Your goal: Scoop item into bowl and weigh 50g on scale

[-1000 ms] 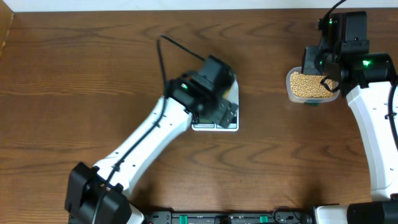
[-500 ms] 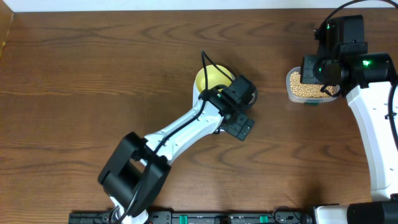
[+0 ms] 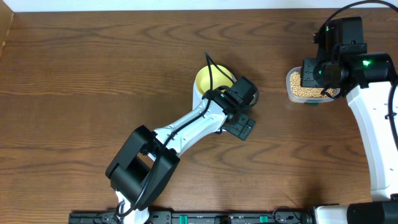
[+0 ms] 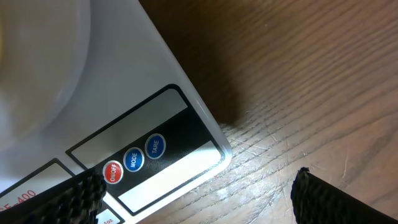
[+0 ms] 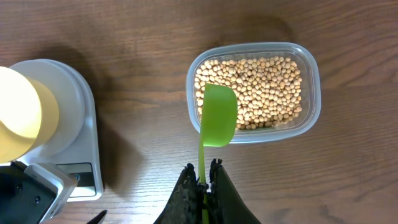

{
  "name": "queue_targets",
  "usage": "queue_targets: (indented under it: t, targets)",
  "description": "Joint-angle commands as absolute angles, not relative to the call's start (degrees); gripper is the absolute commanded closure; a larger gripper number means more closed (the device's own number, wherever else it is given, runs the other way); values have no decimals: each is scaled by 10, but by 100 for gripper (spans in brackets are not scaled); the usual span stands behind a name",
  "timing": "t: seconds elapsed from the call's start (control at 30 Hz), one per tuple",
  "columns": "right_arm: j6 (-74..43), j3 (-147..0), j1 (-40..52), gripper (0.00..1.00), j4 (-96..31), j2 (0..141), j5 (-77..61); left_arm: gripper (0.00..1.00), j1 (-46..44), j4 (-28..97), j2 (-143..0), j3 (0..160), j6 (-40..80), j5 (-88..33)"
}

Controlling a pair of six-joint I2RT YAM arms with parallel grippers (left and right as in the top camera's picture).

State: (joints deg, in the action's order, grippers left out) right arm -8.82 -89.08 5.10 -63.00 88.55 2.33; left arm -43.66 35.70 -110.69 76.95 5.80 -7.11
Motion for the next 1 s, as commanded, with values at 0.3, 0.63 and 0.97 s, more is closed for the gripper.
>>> queue_targets:
  t: [0.3,0.63,0.97]
  targets:
    - [-98,-901,48,99,-626,886,22,2,-437,345,-1117,751,63,-63]
    - [-98,-901,48,99,-626,886,22,2,-437,328,-1117,731,64,-64]
    - [-98,-901,48,99,-626,886,22,2,-437,309,-1117,725,68,-64]
